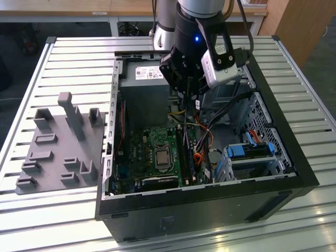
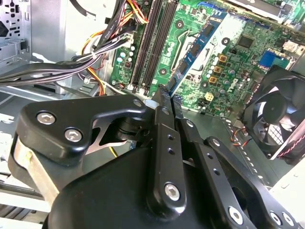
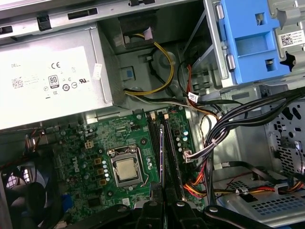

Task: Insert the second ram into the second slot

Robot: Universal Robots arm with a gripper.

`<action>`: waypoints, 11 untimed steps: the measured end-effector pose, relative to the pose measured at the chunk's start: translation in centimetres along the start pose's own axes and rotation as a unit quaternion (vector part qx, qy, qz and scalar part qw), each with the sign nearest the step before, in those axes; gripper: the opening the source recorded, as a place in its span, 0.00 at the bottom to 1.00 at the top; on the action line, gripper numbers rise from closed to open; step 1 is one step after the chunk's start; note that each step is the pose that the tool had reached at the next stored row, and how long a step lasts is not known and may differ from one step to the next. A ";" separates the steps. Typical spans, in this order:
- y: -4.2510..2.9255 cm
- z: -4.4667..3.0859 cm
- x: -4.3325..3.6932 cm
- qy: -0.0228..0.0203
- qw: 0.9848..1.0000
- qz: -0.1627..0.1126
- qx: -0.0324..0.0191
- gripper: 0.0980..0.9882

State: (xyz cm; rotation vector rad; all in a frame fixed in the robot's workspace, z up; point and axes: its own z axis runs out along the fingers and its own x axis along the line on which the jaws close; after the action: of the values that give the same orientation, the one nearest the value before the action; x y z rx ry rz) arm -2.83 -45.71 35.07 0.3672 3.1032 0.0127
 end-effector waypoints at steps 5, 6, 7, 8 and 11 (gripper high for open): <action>-0.03 0.24 0.00 0.000 1.000 -0.002 0.000 0.04; -0.03 0.28 0.01 0.000 1.000 -0.006 0.000 0.04; -0.03 0.33 0.00 0.000 1.000 -0.012 0.000 0.04; -0.03 0.38 0.00 0.000 1.000 -0.019 0.000 0.04; -0.03 0.55 0.01 0.001 0.999 -0.046 -0.001 0.04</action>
State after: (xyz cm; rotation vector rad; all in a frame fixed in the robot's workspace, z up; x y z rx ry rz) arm -2.84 -45.74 34.51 0.2233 3.1173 0.0146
